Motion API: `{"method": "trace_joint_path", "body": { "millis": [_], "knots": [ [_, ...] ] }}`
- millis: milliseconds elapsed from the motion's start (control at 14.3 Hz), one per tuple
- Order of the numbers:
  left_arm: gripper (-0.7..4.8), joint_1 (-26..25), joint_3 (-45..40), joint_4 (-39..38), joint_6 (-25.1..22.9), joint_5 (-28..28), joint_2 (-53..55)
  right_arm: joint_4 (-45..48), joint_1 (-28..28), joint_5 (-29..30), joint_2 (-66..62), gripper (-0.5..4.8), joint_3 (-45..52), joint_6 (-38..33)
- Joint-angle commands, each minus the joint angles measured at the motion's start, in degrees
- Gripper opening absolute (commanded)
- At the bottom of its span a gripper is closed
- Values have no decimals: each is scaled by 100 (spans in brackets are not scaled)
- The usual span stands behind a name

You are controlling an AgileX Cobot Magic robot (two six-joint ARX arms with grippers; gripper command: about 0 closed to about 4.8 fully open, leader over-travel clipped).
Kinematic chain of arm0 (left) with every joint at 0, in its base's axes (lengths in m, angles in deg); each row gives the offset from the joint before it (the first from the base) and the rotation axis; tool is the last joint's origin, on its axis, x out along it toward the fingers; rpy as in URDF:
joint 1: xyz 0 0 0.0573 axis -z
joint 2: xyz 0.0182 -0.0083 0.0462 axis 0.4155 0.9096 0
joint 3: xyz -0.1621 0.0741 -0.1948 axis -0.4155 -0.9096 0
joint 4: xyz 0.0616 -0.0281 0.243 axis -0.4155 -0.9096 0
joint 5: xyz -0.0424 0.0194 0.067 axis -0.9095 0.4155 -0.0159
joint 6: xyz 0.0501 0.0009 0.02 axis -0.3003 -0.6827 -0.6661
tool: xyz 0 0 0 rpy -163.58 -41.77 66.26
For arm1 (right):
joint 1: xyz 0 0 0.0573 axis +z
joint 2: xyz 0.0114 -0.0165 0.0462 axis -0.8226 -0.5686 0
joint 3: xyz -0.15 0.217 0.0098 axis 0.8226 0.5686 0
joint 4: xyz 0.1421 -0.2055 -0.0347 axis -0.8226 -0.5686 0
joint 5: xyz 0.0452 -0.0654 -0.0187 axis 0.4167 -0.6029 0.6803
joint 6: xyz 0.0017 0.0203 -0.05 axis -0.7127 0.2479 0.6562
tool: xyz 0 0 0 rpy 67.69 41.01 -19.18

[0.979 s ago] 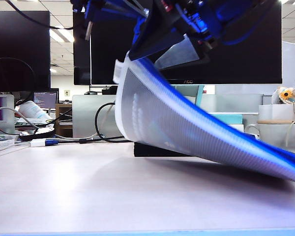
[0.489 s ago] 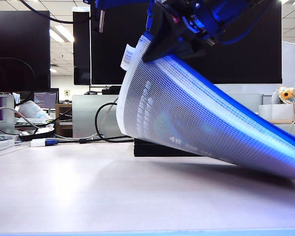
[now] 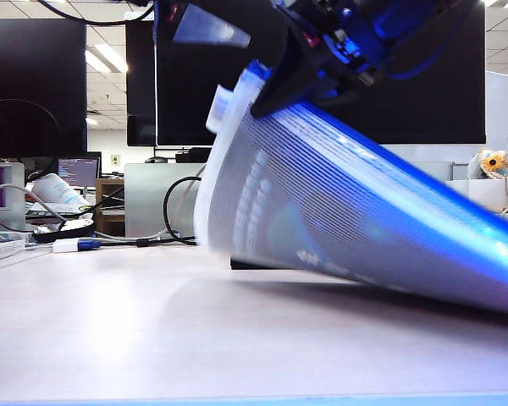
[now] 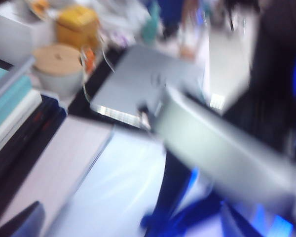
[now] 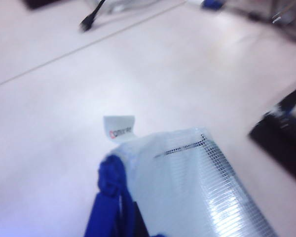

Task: Pick up the transparent plastic file bag with a blue zipper and close its zipper.

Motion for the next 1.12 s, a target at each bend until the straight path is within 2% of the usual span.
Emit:
{"method": "trace_joint_path", "body": {
  "millis": [70, 140, 280, 350, 559, 629, 769, 979, 1049, 1118],
  "knots": [
    [452, 35, 26, -1703, -2699, 293, -15, -227, -39, 402, 286, -4, -26, 66],
    [451, 33, 26, -1971, -2916, 339, -15, -243, -76, 417, 442, -4, -26, 66],
    [421, 33, 26, -1989, -2911, 302, -15, -240, -160, 621, 605, -4, -28, 57],
    [397, 35, 26, -1871, -2916, 105, -15, -240, -205, 1394, 820, -4, -39, -31],
    [397, 72, 26, -1742, -2914, -393, -15, -417, -195, 1453, 876, -4, -39, -111],
    [382, 74, 26, -1711, -2920, -474, -15, -494, -195, 1464, 874, -4, -39, -111],
    [279, 103, 26, -1714, -3040, -431, -7, -535, -195, 1497, 879, -4, -37, -114],
    [263, 101, 22, -1808, -3034, -457, -2, -490, -195, 1628, 881, -4, -46, -118],
    [224, 103, 22, -1801, -3016, -476, 33, -470, -195, 1652, 879, -4, -46, -120],
    [150, 103, 22, -1777, -3018, -660, 68, -428, -192, 1742, 879, -4, -46, -120]
  ]
}}
